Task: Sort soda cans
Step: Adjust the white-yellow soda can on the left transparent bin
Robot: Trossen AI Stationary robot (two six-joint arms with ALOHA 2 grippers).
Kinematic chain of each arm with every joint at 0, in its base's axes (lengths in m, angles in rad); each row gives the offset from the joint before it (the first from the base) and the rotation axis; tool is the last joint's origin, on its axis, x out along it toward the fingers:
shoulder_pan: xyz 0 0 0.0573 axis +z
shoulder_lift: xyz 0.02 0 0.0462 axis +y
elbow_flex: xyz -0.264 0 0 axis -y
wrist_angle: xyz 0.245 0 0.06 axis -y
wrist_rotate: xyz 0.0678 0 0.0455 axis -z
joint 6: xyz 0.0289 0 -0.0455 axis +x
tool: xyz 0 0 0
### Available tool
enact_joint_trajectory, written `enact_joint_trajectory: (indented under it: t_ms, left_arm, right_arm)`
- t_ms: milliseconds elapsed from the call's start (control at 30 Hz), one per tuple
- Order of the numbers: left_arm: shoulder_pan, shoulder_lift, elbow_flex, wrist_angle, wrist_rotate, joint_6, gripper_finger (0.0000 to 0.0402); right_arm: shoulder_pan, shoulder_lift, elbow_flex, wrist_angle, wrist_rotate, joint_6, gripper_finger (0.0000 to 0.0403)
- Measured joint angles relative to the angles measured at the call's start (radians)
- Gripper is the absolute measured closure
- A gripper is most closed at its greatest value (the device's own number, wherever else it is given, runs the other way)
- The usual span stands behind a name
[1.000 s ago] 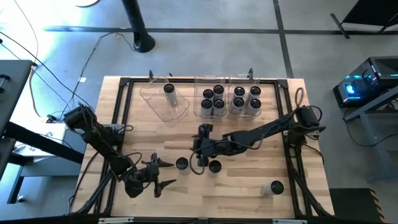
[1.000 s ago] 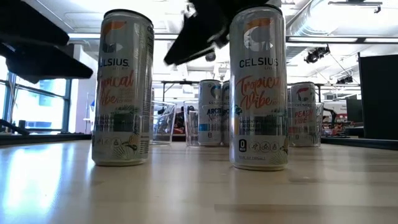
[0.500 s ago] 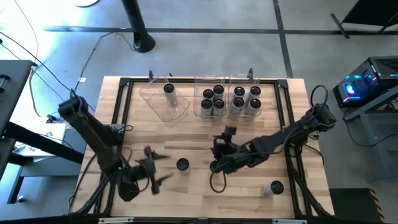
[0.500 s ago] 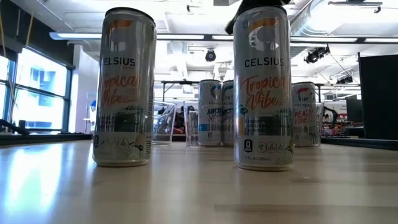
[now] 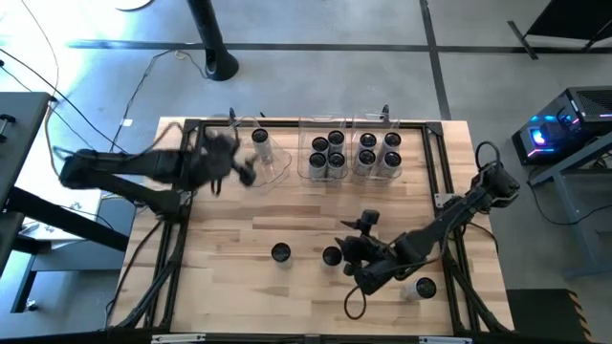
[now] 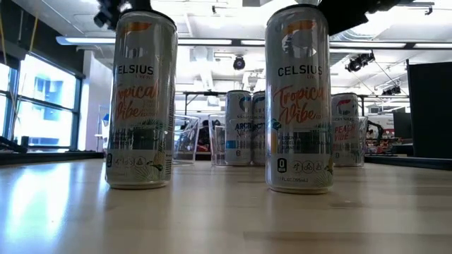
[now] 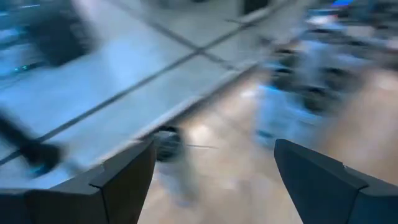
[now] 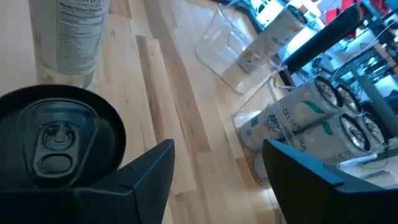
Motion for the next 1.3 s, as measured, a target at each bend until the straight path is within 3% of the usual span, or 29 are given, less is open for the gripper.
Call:
enact_joint_trajectory:
  t_ms: [67, 233, 433, 700, 1000, 1233, 1300]
  left_arm:
    - [0.126, -0.002, 0.0, 0.002, 0.06, 0.048, 0.0082]
    - [0.397, 0.053, -0.001, 0.051, 0.371, 0.107, 0.0082]
    - [0.566, 0.201, -0.001, 0.11, 0.533, 0.167, 0.0082]
    - [0.603, 0.363, -0.001, 0.133, 0.545, 0.179, 0.0082]
    - [0.606, 0.437, -0.001, 0.186, 0.555, 0.205, 0.0087]
    - [0.6, 0.437, -0.001, 0.187, 0.583, 0.259, 0.0156]
    - [0.588, 0.432, -0.001, 0.185, 0.596, 0.265, 0.016]
  right_arm:
    - [0.007, 0.0, 0.0, 0.004, 0.017, -0.005, 0.0165]
    - [0.011, 0.0, -0.001, 0.008, 0.023, -0.004, 0.0165]
    - [0.011, 0.0, -0.001, 0.012, 0.023, 0.017, 0.0165]
    - [0.012, 0.0, -0.001, 0.012, 0.023, 0.02, 0.0165]
    - [0.012, 0.0, -0.001, 0.014, 0.021, 0.028, 0.0165]
    - [0.012, 0.0, -0.001, 0.018, 0.021, 0.028, 0.0165]
    - [0.012, 0.0, -0.001, 0.019, 0.021, 0.028, 0.0165]
